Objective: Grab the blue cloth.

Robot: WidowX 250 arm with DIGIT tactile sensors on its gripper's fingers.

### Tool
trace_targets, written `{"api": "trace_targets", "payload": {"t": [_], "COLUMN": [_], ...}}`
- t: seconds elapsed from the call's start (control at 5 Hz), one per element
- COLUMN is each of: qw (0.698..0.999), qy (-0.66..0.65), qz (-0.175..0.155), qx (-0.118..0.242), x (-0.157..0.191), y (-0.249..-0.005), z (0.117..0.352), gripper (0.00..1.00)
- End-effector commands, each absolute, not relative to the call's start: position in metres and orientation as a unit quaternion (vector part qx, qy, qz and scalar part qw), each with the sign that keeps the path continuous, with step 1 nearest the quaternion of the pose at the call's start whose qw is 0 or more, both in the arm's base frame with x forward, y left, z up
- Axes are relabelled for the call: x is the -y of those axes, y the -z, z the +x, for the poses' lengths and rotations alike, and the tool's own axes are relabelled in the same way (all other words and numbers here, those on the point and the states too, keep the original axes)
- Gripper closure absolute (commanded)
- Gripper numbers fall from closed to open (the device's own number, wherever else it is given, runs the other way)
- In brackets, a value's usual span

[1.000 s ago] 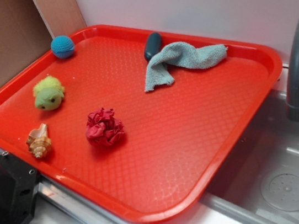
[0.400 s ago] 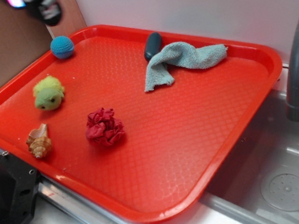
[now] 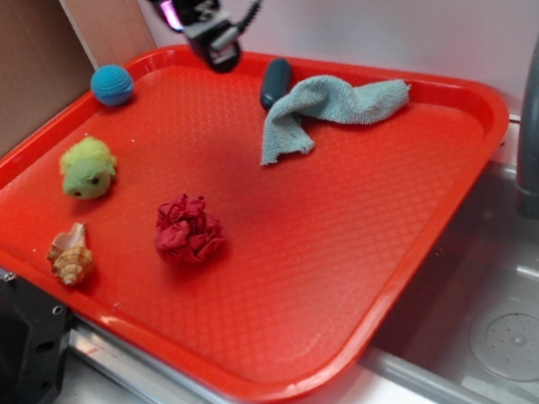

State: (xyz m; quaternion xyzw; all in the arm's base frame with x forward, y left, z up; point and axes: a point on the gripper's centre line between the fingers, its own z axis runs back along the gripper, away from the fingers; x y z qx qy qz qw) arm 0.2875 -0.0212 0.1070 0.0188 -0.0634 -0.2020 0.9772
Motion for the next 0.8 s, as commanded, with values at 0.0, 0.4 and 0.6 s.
{"api": "trace_targets", "payload": {"t": [0.0, 0.4, 0.6], "qw": [0.954, 0.935, 0.942], "qy": [0.282, 0.342, 0.328], "qz": [-0.032, -0.038, -0.029], "qx": [0.094, 0.083, 0.056], "x": [0.045, 0.073, 0.087], "y": [-0.066, -0.04, -0.028], "z": [0.317, 0.316, 0.285], "gripper": [0.0, 0.0, 0.0]}}
